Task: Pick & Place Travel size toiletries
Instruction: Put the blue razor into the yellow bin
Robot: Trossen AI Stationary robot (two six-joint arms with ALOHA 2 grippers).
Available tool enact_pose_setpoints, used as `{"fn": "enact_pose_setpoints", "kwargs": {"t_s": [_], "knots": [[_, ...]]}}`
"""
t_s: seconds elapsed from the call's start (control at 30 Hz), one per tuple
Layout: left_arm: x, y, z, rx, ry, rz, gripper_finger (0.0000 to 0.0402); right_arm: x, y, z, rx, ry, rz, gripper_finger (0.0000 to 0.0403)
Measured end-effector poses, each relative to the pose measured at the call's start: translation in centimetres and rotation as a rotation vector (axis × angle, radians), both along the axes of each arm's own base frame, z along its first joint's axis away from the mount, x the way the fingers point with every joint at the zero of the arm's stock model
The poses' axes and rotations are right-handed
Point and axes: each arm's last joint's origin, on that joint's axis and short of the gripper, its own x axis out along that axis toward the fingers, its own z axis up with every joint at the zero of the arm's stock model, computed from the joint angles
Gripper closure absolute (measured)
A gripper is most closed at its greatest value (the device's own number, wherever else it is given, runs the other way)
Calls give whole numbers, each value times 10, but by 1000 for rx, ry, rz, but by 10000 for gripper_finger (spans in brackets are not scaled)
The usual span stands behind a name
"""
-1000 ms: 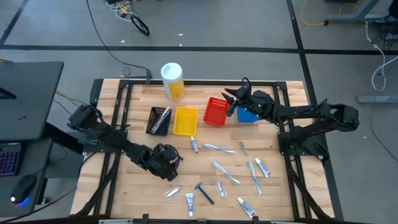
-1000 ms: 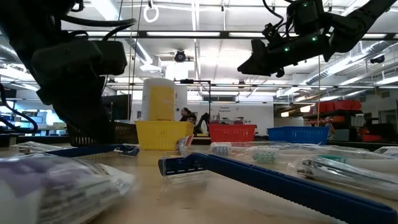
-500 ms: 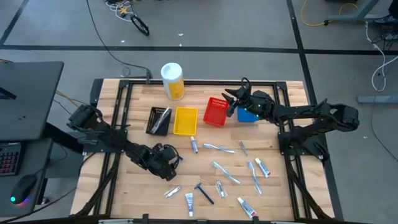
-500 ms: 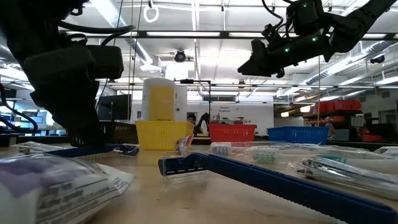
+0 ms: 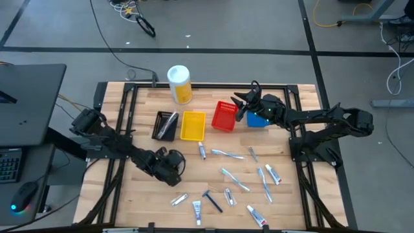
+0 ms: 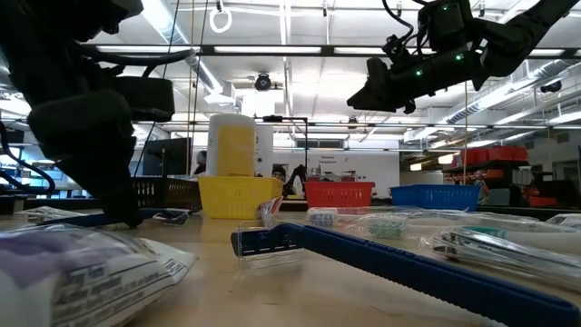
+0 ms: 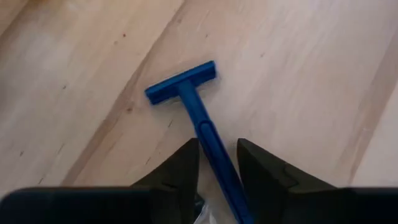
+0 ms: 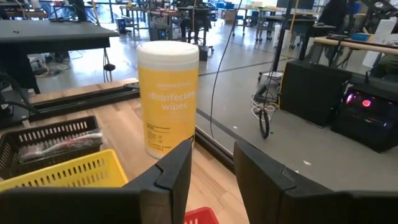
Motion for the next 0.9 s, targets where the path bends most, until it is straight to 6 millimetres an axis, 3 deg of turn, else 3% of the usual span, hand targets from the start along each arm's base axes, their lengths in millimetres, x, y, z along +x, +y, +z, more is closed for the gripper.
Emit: {"fn": "enact_pose_setpoints", "kwargs": {"t_s": [0.3, 0.63, 0.9], "knots": [[7, 13, 1, -10, -23, 80, 362, 0, 0, 0, 0, 0, 0, 273], [18, 30, 17, 46, -149, 141, 340, 0, 0, 0, 0, 0, 0, 273], [25, 74, 46, 176, -269, 266, 356, 0, 0, 0, 0, -1, -1, 273]]}}
